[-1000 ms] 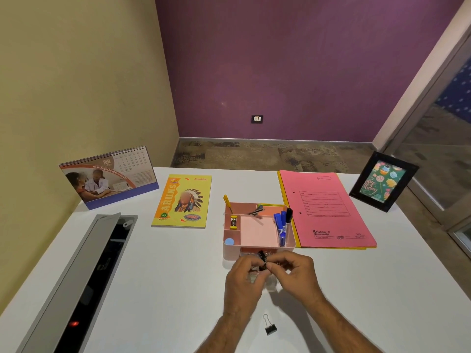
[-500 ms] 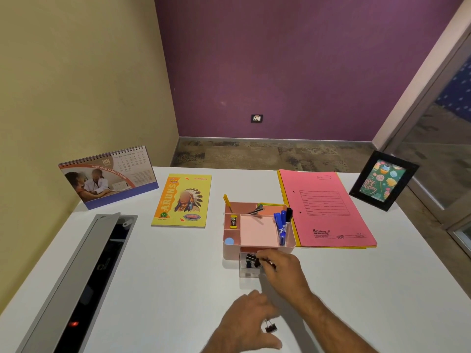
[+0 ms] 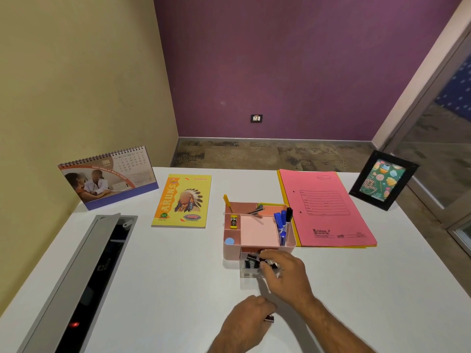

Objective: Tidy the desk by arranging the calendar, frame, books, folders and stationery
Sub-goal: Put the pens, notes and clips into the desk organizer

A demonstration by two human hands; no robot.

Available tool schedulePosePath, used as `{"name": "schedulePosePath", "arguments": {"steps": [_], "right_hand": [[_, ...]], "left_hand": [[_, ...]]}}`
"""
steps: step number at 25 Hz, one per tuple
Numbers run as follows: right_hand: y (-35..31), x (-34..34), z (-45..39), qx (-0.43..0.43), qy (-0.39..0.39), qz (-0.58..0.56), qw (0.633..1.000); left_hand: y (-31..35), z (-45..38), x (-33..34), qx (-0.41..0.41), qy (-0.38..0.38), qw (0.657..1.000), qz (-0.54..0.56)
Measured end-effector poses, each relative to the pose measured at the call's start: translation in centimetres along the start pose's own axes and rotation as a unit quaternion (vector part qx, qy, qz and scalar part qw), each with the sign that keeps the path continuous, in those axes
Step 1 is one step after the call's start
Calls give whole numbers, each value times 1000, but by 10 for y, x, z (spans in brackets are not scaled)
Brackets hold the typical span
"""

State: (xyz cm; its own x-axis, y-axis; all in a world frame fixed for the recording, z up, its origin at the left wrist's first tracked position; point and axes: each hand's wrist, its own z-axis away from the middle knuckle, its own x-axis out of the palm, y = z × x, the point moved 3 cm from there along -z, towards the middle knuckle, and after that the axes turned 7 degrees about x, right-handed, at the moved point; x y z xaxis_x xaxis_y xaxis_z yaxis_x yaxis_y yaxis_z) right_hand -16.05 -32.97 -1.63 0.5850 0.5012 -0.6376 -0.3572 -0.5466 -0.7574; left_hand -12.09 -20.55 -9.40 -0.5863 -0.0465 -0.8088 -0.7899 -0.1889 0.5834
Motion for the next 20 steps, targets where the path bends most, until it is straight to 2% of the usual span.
{"name": "schedulePosePath", "arguments": {"steps": [3,5,11,14,17,20], "right_hand": [[-2,-4,0,0,14,-23,1000],[-2,-6,-1,-1,23,-32,999],[6,-9,-1,6,35,-35,999],[6,-10,-2,7,35,-35,999],[6,-11,-3,2,37,-36,999],[6,-10,-2,0,35,-35,999]], "left_hand": [[3,0,-6,-23,33,998,39],[4,1,-7,-27,36,999,26],[10,-2,-5,-40,-46,994,-93],[11,-5,-4,-44,-62,987,-141],[12,-3,-4,-56,-46,986,-153],[13,0,-9,-69,-3,992,-104]]}}
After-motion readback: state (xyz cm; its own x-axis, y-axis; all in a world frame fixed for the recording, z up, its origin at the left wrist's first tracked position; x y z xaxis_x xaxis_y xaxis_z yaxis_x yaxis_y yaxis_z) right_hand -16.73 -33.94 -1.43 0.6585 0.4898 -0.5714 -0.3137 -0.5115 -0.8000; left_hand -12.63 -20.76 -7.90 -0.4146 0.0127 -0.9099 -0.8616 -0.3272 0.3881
